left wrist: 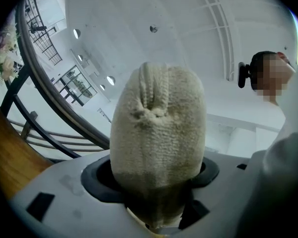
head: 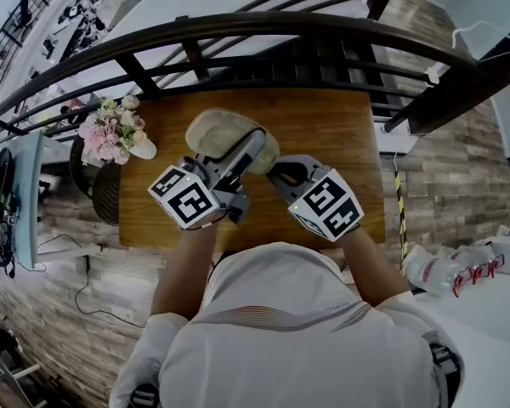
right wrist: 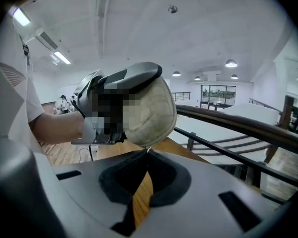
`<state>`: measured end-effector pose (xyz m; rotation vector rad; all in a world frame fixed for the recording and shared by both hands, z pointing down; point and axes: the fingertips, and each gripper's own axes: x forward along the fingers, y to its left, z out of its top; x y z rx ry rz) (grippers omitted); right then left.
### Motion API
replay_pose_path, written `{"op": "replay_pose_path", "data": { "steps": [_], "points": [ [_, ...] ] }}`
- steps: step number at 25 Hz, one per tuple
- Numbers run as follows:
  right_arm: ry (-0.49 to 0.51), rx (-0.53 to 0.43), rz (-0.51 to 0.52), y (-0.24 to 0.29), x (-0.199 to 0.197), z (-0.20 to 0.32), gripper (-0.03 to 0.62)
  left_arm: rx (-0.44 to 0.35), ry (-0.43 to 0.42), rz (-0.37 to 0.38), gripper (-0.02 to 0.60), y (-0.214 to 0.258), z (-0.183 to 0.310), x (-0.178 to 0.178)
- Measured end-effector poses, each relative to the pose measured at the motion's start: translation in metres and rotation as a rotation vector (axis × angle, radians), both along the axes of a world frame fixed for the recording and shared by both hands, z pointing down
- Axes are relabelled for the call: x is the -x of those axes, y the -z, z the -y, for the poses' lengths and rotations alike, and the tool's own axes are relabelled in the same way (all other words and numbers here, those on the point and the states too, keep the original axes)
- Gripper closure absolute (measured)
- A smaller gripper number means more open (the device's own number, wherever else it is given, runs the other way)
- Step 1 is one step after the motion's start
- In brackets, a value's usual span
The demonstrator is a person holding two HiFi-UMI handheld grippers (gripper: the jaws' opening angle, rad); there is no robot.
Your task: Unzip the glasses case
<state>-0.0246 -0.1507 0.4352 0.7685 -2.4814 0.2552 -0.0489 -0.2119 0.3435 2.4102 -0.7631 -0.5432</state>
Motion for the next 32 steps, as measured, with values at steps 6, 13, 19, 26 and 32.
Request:
{"op": "replay_pose_path", "data": {
  "steps": [6,13,19,26,32],
  "points": [
    [-0.013,-0.008,-0.096,-0.015,-0.005,0.002,0.545,-0.074,0.024,0.144,0.264,-0.006,-0.008,-0.011],
    [-0.032,-0.028,-0.139,-0.020,-0.016,0.011,0.546,-0.081,0.015,0.241,0.290,-0.014,-0.013,-0.013],
    [-0.025,-0.073,-0.157,-0.015,-0.015,0.008,0.540,-0.051,0.021,0.210,0.291,-0.017,-0.010,-0.007],
    [-0.028,-0.094,-0.183,-0.018,-0.015,0.012,0.540,-0.067,0.048,0.239,0.291,-0.019,-0.012,-0.011],
    [-0.023,-0.152,-0.226,-0.022,-0.020,0.014,0.546,-0.029,0.041,0.261,0.293,-0.026,-0.010,-0.009]
  ]
}}
